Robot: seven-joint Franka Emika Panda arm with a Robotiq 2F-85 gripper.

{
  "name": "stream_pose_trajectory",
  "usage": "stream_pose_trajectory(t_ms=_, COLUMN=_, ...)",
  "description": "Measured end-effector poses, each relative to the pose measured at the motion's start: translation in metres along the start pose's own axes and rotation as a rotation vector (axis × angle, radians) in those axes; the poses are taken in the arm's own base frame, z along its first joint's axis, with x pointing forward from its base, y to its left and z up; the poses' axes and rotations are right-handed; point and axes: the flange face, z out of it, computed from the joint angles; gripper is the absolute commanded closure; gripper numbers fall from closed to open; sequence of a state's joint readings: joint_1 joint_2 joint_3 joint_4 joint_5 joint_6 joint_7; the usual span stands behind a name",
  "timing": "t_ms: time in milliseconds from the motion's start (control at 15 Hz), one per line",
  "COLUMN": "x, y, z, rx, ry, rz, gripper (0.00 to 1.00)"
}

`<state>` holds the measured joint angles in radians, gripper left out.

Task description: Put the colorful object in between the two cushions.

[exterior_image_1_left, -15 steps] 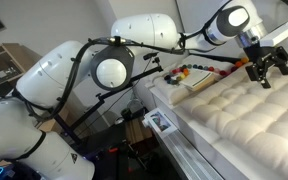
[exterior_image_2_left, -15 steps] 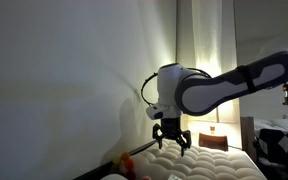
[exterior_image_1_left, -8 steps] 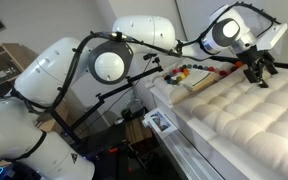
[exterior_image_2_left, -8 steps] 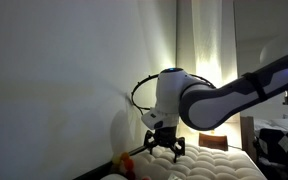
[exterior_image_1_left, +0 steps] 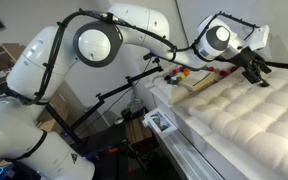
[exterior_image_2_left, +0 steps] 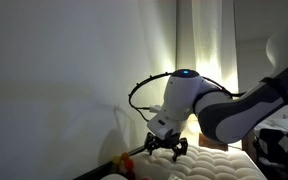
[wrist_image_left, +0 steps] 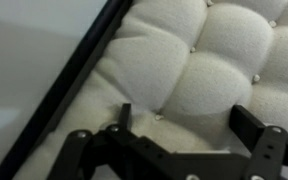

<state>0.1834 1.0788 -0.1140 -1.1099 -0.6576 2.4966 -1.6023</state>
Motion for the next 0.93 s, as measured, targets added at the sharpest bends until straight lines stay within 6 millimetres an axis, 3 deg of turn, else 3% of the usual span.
stream_pose_trajectory(t_ms=533, x=0.053, y=-0.027, z=-0.033, rx=-0.103, ry=-0.132, rz=-0.095, gripper=0.0)
stream_pose_trajectory(t_ms=933, x=0.096, y=-0.068, z=-0.083, rx=-0.176, ry=-0.163, rz=-0.14, gripper=0.0)
